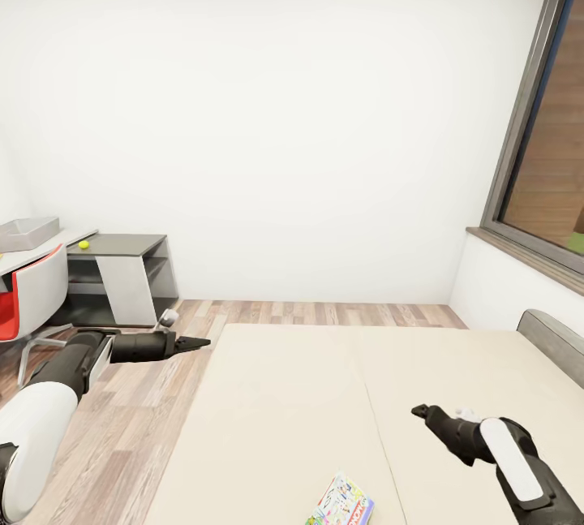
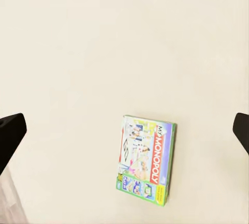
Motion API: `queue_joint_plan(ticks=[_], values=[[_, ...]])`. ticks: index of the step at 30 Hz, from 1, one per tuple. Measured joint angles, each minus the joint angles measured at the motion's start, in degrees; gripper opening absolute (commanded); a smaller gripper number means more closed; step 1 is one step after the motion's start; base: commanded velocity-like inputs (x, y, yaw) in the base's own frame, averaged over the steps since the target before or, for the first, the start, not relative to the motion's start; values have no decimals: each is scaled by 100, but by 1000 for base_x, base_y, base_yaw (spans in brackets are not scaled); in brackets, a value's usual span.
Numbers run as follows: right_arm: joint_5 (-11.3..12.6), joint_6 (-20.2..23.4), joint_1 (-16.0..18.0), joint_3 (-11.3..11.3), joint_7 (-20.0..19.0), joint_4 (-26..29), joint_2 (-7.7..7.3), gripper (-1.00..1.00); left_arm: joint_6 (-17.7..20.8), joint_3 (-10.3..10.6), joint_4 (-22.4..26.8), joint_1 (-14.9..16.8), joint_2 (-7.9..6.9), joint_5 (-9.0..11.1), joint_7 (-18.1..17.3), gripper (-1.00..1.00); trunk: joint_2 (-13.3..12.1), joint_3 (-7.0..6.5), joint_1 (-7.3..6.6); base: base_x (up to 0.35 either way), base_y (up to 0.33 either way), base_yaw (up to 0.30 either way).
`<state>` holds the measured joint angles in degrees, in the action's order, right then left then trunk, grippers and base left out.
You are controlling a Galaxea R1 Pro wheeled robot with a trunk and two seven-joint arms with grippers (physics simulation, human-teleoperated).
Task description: Put all the toys in the child's room - the three board games (two on the bed and one on the table), the two jigsaw puzzles on the table, and the tennis ball on the table - inside the toy box on the table in the child's room.
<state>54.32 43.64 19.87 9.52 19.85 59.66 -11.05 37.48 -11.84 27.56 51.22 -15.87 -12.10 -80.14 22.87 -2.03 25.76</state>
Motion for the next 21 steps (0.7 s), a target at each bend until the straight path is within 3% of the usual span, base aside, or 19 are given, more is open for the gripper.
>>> queue_joint_plan(ticks=[7, 12, 17, 21], values=[[-43, -20, 14, -117, 37, 176, 6, 100, 13, -14, 29, 32, 6, -4, 33, 100, 0, 0, 0, 0, 0, 0], [-321, -9, 15, -446, 30, 231, 9, 100, 15, -23, 35, 56, 13, 6, 188, 100, 0, 0, 0, 0, 0, 0], [-372, 16, 17, -529, 15, 327, 7, 100, 15, -19, 103, 61, 15, 9, 267, 100, 0, 0, 0, 0, 0, 0], [-430, -118, 145, -659, -113, 199, 137, 100, -16, 42, 230, 40, -78, 27, 177, 100, 0, 0, 0, 0, 0, 0]])
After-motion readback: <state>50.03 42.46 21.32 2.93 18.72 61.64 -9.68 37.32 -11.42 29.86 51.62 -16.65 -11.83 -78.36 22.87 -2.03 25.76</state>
